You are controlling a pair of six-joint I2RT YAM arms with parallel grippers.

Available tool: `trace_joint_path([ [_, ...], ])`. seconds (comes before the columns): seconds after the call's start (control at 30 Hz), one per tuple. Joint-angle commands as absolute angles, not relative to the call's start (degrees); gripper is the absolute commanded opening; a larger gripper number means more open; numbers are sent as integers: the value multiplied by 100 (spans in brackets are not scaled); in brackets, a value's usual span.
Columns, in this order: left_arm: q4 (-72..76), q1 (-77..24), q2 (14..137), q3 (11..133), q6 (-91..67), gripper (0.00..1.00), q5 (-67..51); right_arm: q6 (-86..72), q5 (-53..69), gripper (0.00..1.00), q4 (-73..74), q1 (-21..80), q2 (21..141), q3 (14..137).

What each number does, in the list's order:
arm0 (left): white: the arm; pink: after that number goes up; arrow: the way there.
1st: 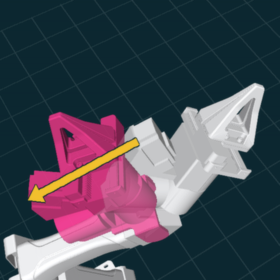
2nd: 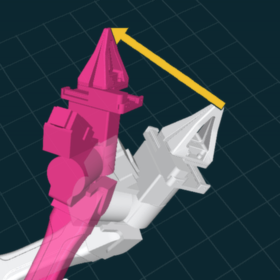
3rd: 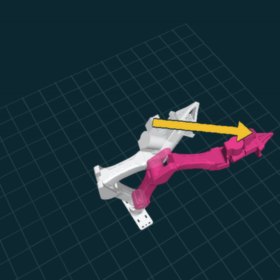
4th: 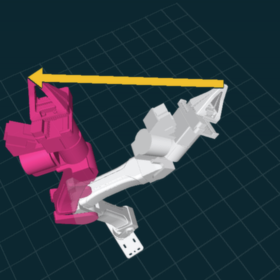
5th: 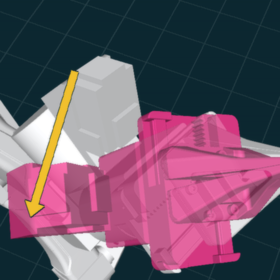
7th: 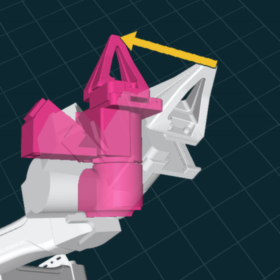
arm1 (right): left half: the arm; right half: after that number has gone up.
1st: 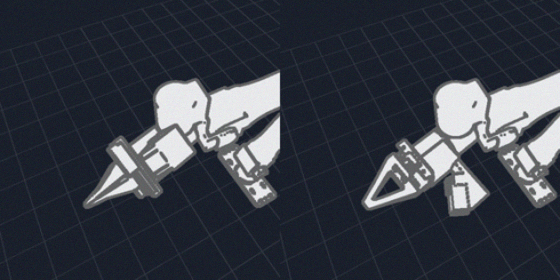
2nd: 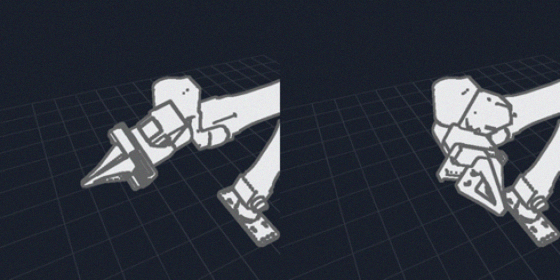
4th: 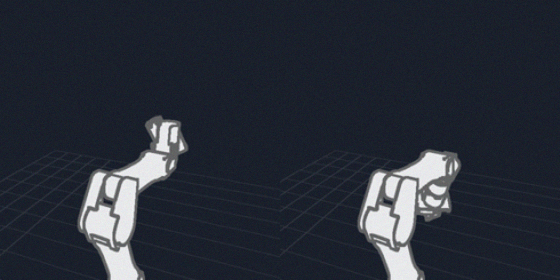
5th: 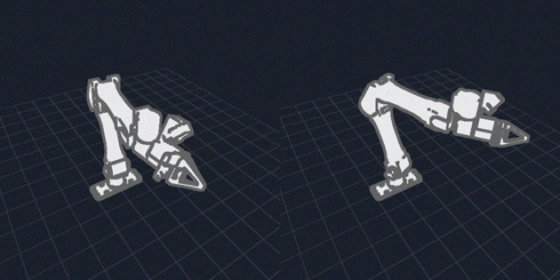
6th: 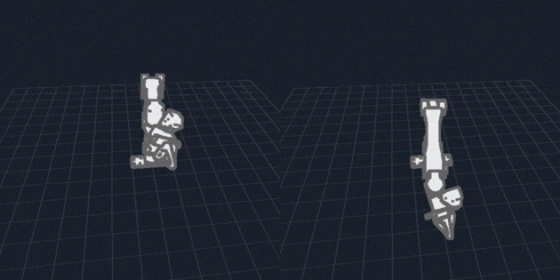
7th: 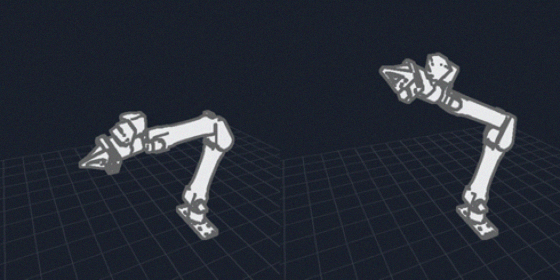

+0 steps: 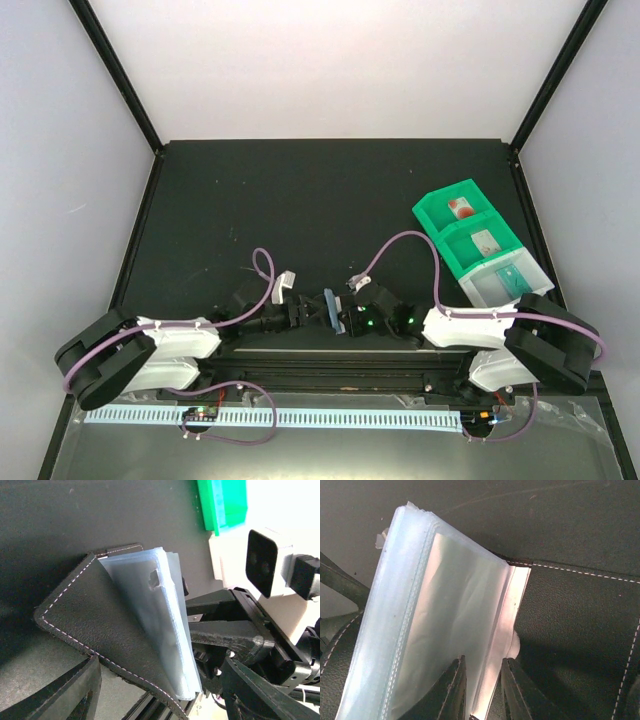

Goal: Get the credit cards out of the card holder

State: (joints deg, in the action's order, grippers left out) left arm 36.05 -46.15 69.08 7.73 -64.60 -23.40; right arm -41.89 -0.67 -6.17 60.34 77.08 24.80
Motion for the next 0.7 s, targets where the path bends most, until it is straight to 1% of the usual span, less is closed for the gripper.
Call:
trace_joint_path([
  [0.0, 4402, -4680, 6992, 628, -6647, 68, -2214, -4163, 46, 23, -793, 6029, 7725, 2422],
  [0.1, 5201, -4739, 7247, 503, -6858, 70, -2226, -4203, 57, 23, -840, 6029, 7718, 2371],
  [0.17, 5468, -4820, 7501, 556, -6879, 72, -2224, -4228, 70, 23, -849, 6028, 7725, 2348],
  [0.27, 5752, -4945, 7877, 662, -6901, 72, -2140, -4271, 110, 23, -886, 6029, 7731, 2311],
  [0.43, 6787, -5026, 8488, 649, -7082, 70, -2175, -4335, 88, 23, -950, 6029, 7620, 2186],
  [0.67, 7000, -5085, 8595, 673, -7102, 72, -2133, -4285, 133, 26, -1066, 6028, 7488, 2109],
])
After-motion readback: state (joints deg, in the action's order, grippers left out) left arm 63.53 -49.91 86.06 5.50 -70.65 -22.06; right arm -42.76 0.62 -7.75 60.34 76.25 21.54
